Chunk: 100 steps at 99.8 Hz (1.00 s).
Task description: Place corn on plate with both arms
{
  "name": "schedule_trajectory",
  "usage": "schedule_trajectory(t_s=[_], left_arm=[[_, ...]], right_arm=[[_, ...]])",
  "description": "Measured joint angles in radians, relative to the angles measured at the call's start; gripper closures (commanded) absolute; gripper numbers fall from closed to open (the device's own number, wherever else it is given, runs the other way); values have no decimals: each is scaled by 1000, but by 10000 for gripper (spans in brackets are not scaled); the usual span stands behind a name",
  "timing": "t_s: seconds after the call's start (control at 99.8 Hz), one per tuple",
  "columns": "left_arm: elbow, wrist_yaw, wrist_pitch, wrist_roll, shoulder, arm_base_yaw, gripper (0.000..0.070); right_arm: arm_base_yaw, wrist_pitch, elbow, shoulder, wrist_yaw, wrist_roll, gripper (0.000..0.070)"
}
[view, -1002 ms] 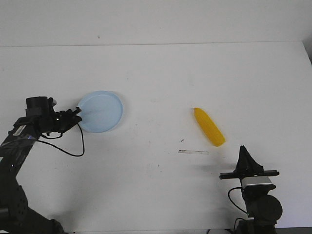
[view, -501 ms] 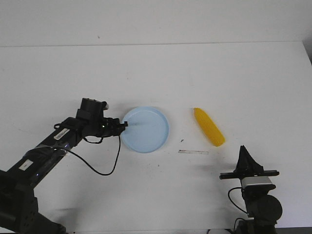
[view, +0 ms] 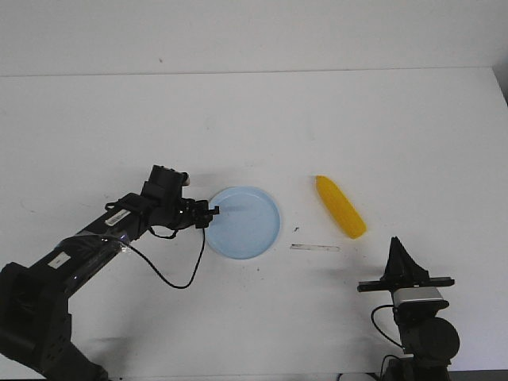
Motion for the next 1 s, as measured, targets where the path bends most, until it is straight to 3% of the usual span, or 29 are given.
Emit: schedule_trajectory(t_s=[0.311, 0.451, 0.741, 1.002], left_arm=[[0, -1, 28, 5, -127, 10, 510], [0, -4, 76, 39, -230, 33, 700], [-63, -197, 221, 247, -388, 85, 699], [-327, -204, 489, 382, -644, 208, 699]], right_arm=[[0, 0, 0, 0, 0, 0, 687], [0, 0, 0, 0, 0, 0, 686], [0, 0, 0, 0, 0, 0, 686], [0, 0, 0, 0, 0, 0, 686]])
